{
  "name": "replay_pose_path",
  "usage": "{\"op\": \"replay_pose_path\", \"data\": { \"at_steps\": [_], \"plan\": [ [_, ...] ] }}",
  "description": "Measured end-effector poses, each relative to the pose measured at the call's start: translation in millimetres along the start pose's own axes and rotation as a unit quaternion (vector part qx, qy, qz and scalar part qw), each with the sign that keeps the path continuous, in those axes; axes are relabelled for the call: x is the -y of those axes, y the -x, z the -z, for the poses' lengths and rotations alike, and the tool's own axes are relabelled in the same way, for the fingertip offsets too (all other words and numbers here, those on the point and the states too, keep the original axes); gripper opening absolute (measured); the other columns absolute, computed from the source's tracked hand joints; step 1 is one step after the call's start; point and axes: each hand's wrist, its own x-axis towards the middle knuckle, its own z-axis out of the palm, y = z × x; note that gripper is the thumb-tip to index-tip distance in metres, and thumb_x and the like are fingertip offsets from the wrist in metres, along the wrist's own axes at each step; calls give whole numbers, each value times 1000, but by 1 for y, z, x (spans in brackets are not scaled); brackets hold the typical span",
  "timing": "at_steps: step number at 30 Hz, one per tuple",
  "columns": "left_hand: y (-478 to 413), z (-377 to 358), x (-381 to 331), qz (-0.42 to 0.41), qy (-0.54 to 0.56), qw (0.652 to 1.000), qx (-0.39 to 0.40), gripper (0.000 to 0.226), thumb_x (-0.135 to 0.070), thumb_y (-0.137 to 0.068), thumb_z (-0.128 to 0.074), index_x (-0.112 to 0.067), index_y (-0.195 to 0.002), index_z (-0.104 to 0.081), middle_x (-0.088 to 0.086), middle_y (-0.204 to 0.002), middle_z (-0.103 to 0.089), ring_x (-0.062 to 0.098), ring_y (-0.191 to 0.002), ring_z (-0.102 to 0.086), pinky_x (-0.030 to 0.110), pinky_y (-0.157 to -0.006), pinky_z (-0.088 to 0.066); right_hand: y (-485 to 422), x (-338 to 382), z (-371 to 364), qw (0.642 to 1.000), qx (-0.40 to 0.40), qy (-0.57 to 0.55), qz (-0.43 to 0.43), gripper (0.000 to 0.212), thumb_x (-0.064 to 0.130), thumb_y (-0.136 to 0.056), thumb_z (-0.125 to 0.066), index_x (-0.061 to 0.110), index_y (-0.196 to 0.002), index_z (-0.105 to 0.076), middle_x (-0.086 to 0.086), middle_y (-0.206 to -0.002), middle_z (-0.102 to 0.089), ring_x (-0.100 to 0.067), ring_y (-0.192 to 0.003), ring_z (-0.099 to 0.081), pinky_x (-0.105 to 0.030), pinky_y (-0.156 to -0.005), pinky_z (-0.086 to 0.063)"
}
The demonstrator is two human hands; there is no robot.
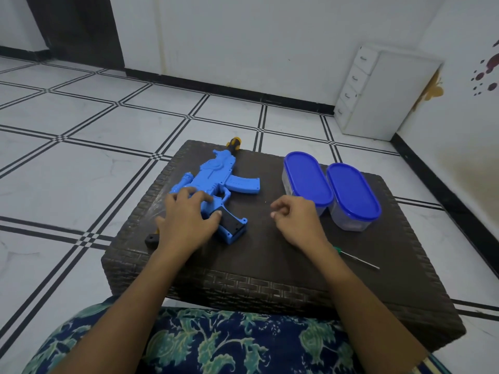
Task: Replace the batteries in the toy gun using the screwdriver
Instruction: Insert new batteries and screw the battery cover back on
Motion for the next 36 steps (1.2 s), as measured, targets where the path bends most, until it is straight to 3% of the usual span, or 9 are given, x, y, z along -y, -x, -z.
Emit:
{"op": "replay_pose_path", "data": {
  "at_steps": [4,9,16,22,27,30,36],
  "plan": [
    [0,-3,-4,8,-20,1000,-1,30,-49,-85,-59,-34,-111,-56,-8,-139,-37,21,-132,-23,59,-96,-34,-2,-2,-12,997,-18,68,-21,15,18,-93,-62,17,-106,-70,-1,-101,-70,-13,-92,-64,-33,-86,-55],
    [-3,1,-7,34,8,999,6,30,-49,-83,-65,-35,-109,-59,-10,-138,-38,19,-133,-22,57,-95,-31,-7,3,-24,994,-30,108,-12,23,21,-96,-57,16,-117,-65,-4,-111,-64,-19,-99,-62,-38,-86,-55],
    [-3,0,-8,35,8,999,-4,29,-50,-81,-65,-36,-106,-58,-11,-135,-39,18,-130,-23,55,-93,-33,-15,13,-31,989,-38,142,-14,31,25,-99,-50,18,-129,-58,-5,-117,-59,-20,-102,-60,-32,-81,-50],
    [-2,-2,-7,19,-7,1000,-5,30,-52,-83,-62,-35,-108,-57,-10,-133,-38,20,-128,-24,53,-91,-35,-18,13,-34,990,-43,132,-27,19,22,-98,-53,16,-113,-64,-3,-108,-59,-15,-90,-55,-27,-73,-45],
    [-3,-1,-5,20,-6,1000,-1,32,-53,-83,-62,-35,-109,-58,-10,-135,-38,21,-130,-24,54,-92,-35,-18,10,-36,992,-65,78,-81,4,20,-94,-62,19,-92,-66,0,-97,-63,-13,-87,-60,-31,-76,-52],
    [-3,-1,-5,21,-4,1000,-3,33,-53,-82,-62,-34,-109,-58,-10,-136,-39,21,-130,-24,53,-92,-35,-17,12,-35,989,-77,62,-108,7,20,-93,-64,20,-85,-63,1,-90,-63,-14,-86,-61,-32,-74,-53],
    [-5,-1,-3,22,-1,1000,-6,33,-54,-81,-64,-35,-107,-59,-11,-136,-40,21,-131,-24,53,-92,-35,-16,18,-38,985,-47,142,-85,9,15,-93,-60,12,-102,-60,-5,-101,-59,-19,-90,-60,-34,-76,-54]
  ]
}}
